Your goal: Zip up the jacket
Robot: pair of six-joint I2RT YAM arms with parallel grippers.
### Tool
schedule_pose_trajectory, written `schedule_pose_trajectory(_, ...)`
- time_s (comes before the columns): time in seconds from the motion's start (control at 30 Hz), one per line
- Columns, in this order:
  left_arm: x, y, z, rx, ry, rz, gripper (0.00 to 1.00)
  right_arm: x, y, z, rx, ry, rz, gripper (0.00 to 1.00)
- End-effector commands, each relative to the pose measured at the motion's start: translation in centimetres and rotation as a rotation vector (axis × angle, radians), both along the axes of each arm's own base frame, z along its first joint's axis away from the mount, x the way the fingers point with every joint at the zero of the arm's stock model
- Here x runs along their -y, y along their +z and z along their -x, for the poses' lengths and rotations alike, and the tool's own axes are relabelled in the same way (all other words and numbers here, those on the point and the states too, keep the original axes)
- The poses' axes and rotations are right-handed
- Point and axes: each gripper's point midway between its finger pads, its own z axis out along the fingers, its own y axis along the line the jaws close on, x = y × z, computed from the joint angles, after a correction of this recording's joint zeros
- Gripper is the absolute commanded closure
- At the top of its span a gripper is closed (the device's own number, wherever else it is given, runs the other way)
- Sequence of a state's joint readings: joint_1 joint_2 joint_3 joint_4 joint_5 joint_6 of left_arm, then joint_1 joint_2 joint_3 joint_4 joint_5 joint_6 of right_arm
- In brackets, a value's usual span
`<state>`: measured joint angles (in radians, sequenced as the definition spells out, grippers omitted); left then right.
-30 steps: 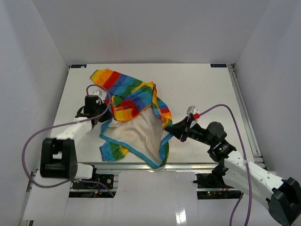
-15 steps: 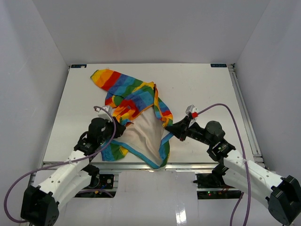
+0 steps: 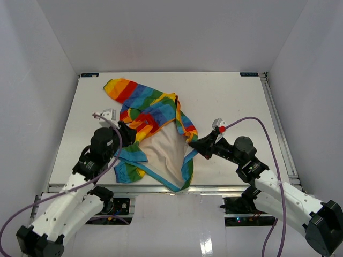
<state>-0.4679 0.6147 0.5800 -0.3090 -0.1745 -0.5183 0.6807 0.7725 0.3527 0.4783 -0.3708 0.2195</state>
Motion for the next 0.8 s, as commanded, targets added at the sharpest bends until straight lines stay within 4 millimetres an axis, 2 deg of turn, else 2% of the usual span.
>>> schedule_pose_trajectory(0.0, 1.0, -2.2, -0.6, -0.16, -0.077, -0.142, 0.46, 0.0, 3.2, -0.3, 0.083, -0.002, -0.046, 0.92)
schedule_pose_trajectory(0.03, 1.6, -2.5, -0.4, -0.188, -0.119, -0.154, 0.46, -0.1, 3.2, -0.2, 0.083, 0.0, -0.045, 0.92)
schedule_pose_trajectory(0.07, 2.3, -3.8, -0.2, -0.256, -0.17, -0.179, 0.45, 0.0, 3.1, -0.2, 0.08, -0.001, -0.042, 0.92)
schedule_pose_trajectory(0.1, 2.7, -4.2, 0.0, -0.278, -0.194, -0.184, 0.45, 0.0, 3.0, -0.2, 0.079, -0.003, -0.042, 0.92)
schedule_pose_trajectory(0.17, 2.4, -6.1, 0.7, -0.375, -0.179, -0.188, 0.45, 0.1, 3.0, -0.2, 0.079, -0.001, -0.042, 0.92)
schedule_pose_trajectory(0.23, 2.5, -7.1, 1.5, -0.407, -0.183, -0.167, 0.45, 0.0, 3.1, 0.0, 0.081, 0.003, -0.045, 0.92)
schedule_pose_trajectory(0.33, 2.5, -6.4, 2.1, -0.402, -0.159, -0.114, 0.45, 0.1, 3.2, 0.0, 0.081, 0.003, -0.047, 0.92)
schedule_pose_trajectory(0.4, 3.5, -5.9, 3.0, -0.406, -0.204, -0.045, 0.42, 0.1, 3.3, -0.1, 0.084, -0.003, -0.048, 0.92)
schedule_pose_trajectory(0.47, 3.6, -5.8, 3.4, -0.41, -0.203, -0.019, 0.39, 0.2, 3.2, -0.3, 0.083, -0.016, -0.046, 0.92)
schedule_pose_trajectory(0.53, 3.5, -6.5, 3.6, -0.447, -0.198, -0.024, 0.4, 0.3, 3.0, -0.4, 0.08, -0.022, -0.045, 0.92)
schedule_pose_trajectory(0.67, 2.8, -9.6, 3.6, -0.553, -0.138, -0.08, 0.42, 0.2, 2.8, -0.4, 0.073, -0.018, -0.04, 0.92)
schedule_pose_trajectory(0.77, 2.7, -9.4, 3.1, -0.532, -0.094, -0.08, 0.42, 0.3, 2.7, -0.5, 0.072, -0.028, -0.039, 0.92)
